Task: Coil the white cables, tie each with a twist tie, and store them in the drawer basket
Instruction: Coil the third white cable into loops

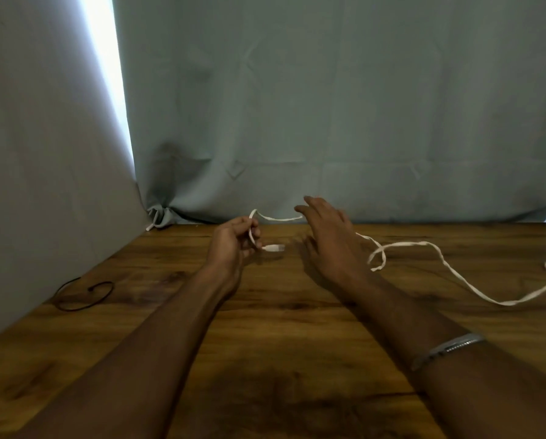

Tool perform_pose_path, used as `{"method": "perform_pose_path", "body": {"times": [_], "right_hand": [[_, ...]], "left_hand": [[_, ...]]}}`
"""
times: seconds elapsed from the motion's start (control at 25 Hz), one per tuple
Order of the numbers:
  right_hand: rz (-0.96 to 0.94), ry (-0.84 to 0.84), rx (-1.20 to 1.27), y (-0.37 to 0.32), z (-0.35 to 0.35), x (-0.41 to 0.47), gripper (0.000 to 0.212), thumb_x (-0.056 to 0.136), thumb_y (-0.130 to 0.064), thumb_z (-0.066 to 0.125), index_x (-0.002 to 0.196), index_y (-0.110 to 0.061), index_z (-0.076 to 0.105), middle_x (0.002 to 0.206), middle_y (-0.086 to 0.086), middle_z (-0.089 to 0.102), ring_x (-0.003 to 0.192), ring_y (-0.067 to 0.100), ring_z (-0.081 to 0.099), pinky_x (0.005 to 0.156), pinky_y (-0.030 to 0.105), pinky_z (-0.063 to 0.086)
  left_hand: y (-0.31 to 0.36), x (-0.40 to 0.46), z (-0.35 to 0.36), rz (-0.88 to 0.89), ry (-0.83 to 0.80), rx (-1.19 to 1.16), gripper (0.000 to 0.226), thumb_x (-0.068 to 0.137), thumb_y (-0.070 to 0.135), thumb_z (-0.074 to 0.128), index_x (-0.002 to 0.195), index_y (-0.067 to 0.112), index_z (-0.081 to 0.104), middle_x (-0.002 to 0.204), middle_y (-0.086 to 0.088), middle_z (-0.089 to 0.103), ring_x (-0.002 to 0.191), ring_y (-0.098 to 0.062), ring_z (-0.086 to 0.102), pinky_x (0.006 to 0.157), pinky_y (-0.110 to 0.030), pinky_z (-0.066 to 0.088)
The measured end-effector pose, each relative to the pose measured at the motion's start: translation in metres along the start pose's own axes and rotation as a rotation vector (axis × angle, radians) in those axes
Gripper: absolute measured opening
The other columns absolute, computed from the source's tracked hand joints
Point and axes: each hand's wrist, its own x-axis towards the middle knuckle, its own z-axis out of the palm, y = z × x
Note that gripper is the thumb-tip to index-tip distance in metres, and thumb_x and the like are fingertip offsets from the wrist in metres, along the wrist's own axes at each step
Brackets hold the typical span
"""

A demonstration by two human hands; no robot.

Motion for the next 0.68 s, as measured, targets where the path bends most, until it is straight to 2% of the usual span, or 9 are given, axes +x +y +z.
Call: {"method": "perform_pose_path", "body": {"times": [0.08,0.16,0.24,0.32,0.36,0.44,0.56,0.68], "right_hand": [[-0.029,-0.102,-0.011,0.009,0.003,-0.001,0.047,0.103,-0.021,0.055,0.148,-0.029,0.045,0.161,-0.004,0.042,0.157,0.016,0.018,0.127,0.054,0.014],[-0.027,-0.139,0.004,0.01,0.005,0.0,0.045,0.104,-0.023,0.054,0.148,-0.029,0.046,0.157,-0.005,0.046,0.157,0.015,0.019,0.127,0.055,0.013],[-0.042,-0.104,0.011,0.008,0.006,0.001,0.043,0.103,-0.021,0.055,0.144,-0.029,0.049,0.15,-0.004,0.052,0.152,0.017,0.03,0.125,0.055,0.018],[-0.047,-0.114,0.053,0.009,0.005,0.0,0.031,0.102,-0.02,0.053,0.129,-0.033,0.058,0.126,-0.006,0.067,0.129,0.019,0.055,0.118,0.05,0.03],[-0.043,-0.154,0.07,0.009,0.005,-0.003,0.025,0.102,-0.023,0.052,0.122,-0.035,0.061,0.112,-0.008,0.071,0.113,0.02,0.061,0.107,0.044,0.04],[-0.053,-0.243,0.114,0.008,0.005,-0.006,0.02,0.102,-0.026,0.054,0.118,-0.035,0.062,0.102,-0.009,0.072,0.097,0.019,0.064,0.081,0.035,0.05],[-0.153,-0.253,0.162,-0.001,0.002,-0.003,0.022,0.097,-0.015,0.061,0.111,-0.03,0.07,0.102,-0.009,0.068,0.092,0.014,0.063,0.073,0.035,0.051],[-0.303,-0.226,0.189,-0.017,0.0,0.0,0.022,0.098,-0.024,0.064,0.114,-0.035,0.073,0.098,-0.013,0.06,0.085,0.01,0.059,0.067,0.032,0.046]], "left_hand": [[0.004,-0.003,-0.005,-0.02,-0.037,-0.119,0.029,0.104,0.008,0.039,0.087,0.007,0.062,0.055,0.003,0.043,0.044,-0.01,0.036,0.065,-0.031,0.047],[0.008,-0.002,-0.01,-0.07,-0.049,-0.243,0.029,0.104,0.011,0.038,0.087,0.006,0.061,0.052,0.006,0.035,0.039,-0.006,0.028,0.049,-0.024,0.04],[0.011,0.0,-0.015,-0.106,-0.063,-0.33,0.03,0.104,0.013,0.038,0.086,0.005,0.059,0.05,0.007,0.032,0.035,-0.003,0.025,0.037,-0.018,0.025],[0.012,0.002,-0.017,-0.117,-0.086,-0.348,0.032,0.105,0.014,0.037,0.085,0.004,0.06,0.05,0.007,0.033,0.033,-0.002,0.024,0.035,-0.017,0.018],[0.012,0.002,-0.017,-0.112,-0.09,-0.337,0.033,0.105,0.015,0.037,0.085,0.003,0.06,0.05,0.007,0.034,0.033,-0.002,0.024,0.035,-0.017,0.017],[0.011,0.004,-0.018,-0.081,-0.069,-0.302,0.034,0.106,0.016,0.037,0.085,0.003,0.062,0.052,0.006,0.037,0.035,-0.003,0.026,0.037,-0.017,0.021],[0.007,0.009,-0.018,-0.009,0.007,-0.216,0.036,0.107,0.02,0.042,0.085,0.004,0.065,0.058,0.001,0.054,0.042,-0.009,0.046,0.045,-0.022,0.042],[0.0,0.007,-0.012,0.064,0.011,0.006,0.033,0.107,0.017,0.047,0.088,0.0,0.069,0.068,-0.012,0.068,0.057,-0.021,0.066,0.06,-0.034,0.059]]}}
